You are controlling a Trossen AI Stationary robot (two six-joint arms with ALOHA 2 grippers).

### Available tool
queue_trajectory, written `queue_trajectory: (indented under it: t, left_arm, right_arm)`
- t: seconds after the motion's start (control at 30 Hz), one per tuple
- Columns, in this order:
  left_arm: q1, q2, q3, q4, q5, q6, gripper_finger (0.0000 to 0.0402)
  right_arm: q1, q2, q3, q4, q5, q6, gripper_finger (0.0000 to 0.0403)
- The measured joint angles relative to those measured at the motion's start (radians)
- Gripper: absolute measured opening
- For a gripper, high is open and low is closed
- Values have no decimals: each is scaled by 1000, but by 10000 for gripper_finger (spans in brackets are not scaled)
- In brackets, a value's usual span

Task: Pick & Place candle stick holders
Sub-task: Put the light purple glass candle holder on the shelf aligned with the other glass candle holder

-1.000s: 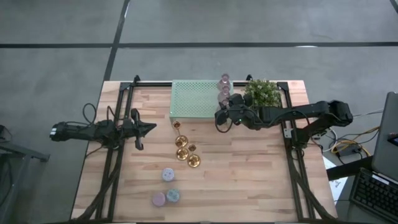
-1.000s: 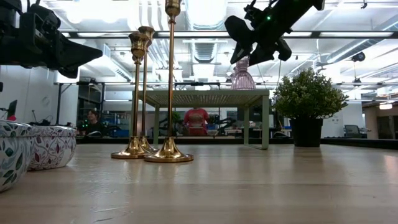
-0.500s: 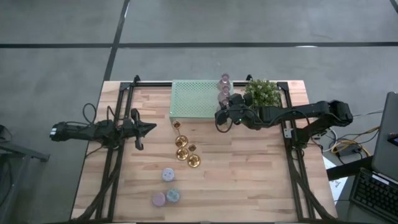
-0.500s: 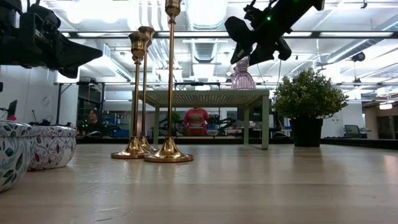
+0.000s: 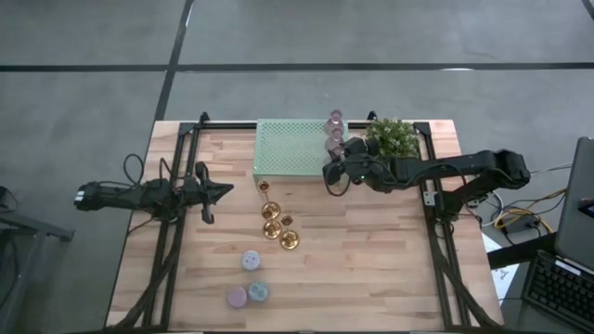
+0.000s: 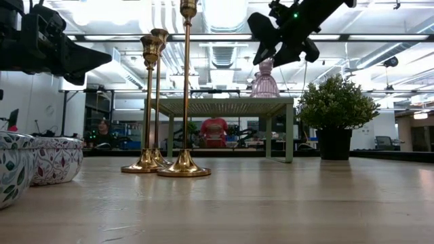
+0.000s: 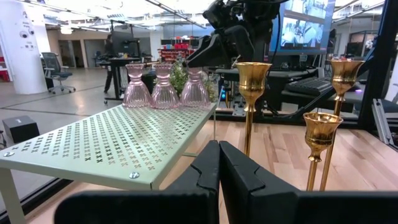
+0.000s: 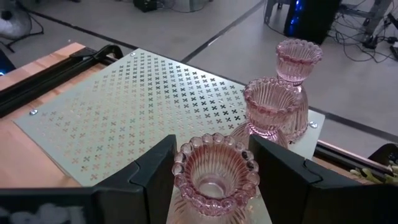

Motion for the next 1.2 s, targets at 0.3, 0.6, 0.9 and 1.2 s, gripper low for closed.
queue_trajectory:
  t: [0.3,0.6,0.9,1.2]
  left_arm:
    - [0,0,0,0,0,0,10]
    - [0,0,0,0,0,0,10]
    - [0,0,0,0,0,0,10]
    - [0,0,0,0,0,0,10]
  right_arm:
    - [0,16,0,-2,2,-6,192]
    - [0,20,0,-2,20,-18,192]
    - [0,20,0,-1,19,-29,192]
    - [0,20,0,-1,13,-32,216]
